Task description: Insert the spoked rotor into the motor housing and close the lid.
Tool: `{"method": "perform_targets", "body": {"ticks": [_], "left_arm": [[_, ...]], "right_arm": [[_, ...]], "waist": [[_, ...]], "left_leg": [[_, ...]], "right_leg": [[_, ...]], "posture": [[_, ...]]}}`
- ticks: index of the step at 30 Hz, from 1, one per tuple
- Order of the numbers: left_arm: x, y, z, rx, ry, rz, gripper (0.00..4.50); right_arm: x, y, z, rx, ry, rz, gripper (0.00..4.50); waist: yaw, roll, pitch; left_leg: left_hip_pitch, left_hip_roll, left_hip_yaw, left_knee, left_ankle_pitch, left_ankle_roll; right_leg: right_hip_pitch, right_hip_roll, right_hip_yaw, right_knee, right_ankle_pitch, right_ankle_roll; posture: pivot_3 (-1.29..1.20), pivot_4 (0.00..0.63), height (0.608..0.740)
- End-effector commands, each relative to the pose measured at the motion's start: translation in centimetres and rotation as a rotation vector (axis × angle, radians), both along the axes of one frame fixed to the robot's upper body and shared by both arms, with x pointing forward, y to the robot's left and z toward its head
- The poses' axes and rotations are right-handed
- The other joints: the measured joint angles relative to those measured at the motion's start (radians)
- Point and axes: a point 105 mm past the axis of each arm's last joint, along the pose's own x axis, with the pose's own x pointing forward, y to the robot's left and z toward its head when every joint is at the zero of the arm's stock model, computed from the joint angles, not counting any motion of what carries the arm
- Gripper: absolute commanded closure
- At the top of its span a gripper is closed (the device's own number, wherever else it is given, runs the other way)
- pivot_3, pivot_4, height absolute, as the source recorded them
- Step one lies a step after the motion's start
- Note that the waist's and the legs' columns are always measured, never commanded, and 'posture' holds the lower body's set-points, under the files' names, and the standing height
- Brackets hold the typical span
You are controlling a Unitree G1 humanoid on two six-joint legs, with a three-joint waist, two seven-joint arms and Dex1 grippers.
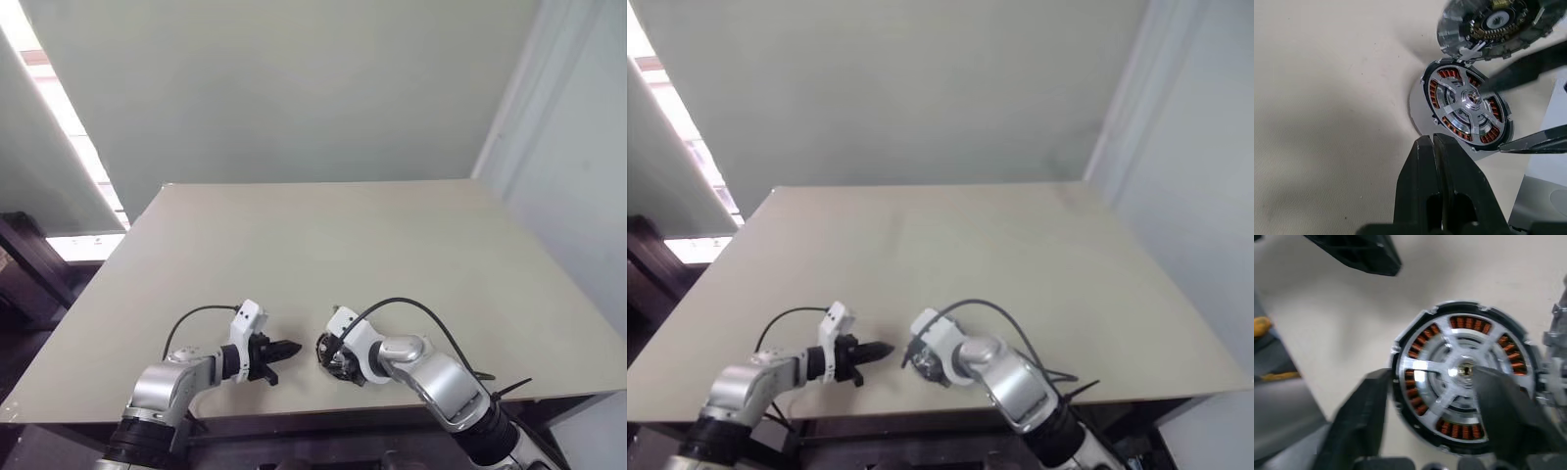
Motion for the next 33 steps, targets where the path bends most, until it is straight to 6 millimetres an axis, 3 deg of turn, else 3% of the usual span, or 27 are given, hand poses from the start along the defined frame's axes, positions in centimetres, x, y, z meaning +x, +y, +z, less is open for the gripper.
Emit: {"method": "perform_targets", "body": {"ticks": [1, 2, 5, 8, 14, 29, 33], "left_arm": [[0.5, 0.2, 1.2, 0.007, -0.052, -0.006, 4.5], [0.5, 0.2, 1.2, 0.008, -0.051, -0.006, 4.5], [0.5, 0.4, 1.1, 0.013, -0.048, -0.004, 4.5], [0.4, 0.4, 1.1, 0.015, -0.046, -0.006, 4.5], [0.5, 0.5, 1.1, 0.018, -0.042, -0.012, 4.5], [0.2, 0.9, 1.5, 0.037, -0.043, -0.021, 4.5], [0.1, 0.9, 1.6, 0.041, -0.045, -0.024, 4.5]], "right_arm": [[0.5, 0.3, 1.7, 0.036, -0.083, 0.019, 0.28], [0.4, 0.4, 2.1, 0.045, -0.085, 0.027, 0.03], [-1.1, 0.3, 3.9, 0.035, -0.138, 0.195, 0.03], [-2.1, -0.7, 4.2, -0.02, -0.167, 0.294, 0.03], [-3.1, -2.8, 2.5, -0.139, -0.187, 0.477, 0.03], [-1.5, -2.5, -0.4, -0.224, -0.255, 0.565, 0.03], [-1.2, -2.5, -0.8, -0.226, -0.259, 0.561, 0.95]], "waist": [[-0.004, 0.0, 0.0], [-0.006, 0.0, 0.0], [-0.006, 0.0, 0.0], [-0.006, 0.0, 0.0], [-0.006, 0.0, 0.0], [-0.008, 0.0, 0.0], [-0.008, 0.0, 0.0]], "left_leg": [[0.0, 0.0, 0.0, 0.0, 0.0, 0.0], [0.0, 0.0, 0.0, 0.0, 0.0, 0.0], [0.0, 0.0, 0.0, 0.0, 0.0, 0.0], [0.0, 0.0, 0.0, 0.0, 0.0, 0.0], [0.0, 0.0, -0.001, 0.0, 0.0, 0.0], [0.0, 0.0, -0.001, 0.0, 0.0, 0.0], [0.0, 0.0, -0.001, 0.0, 0.0, 0.0]], "right_leg": [[0.0, 0.0, 0.0, 0.0, 0.0, 0.0], [0.0, 0.0, 0.0, 0.0, 0.0, 0.0], [0.0, 0.0, 0.0, 0.0, 0.0, 0.0], [0.0, 0.0, 0.0, -0.001, 0.0, 0.0], [0.0, 0.0, -0.001, -0.001, 0.0, 0.0], [0.001, 0.0, -0.001, -0.001, 0.0, 0.0], [0.001, 0.0, -0.001, -0.001, 0.0, 0.0]], "posture": [[0.0, 0.0, 0.74], [0.0, 0.0, 0.74], [0.0, 0.0, 0.74], [0.0, 0.0, 0.74], [0.0, 0.0, 0.74], [0.0, 0.0, 0.74], [0.0, 0.0, 0.74]]}}
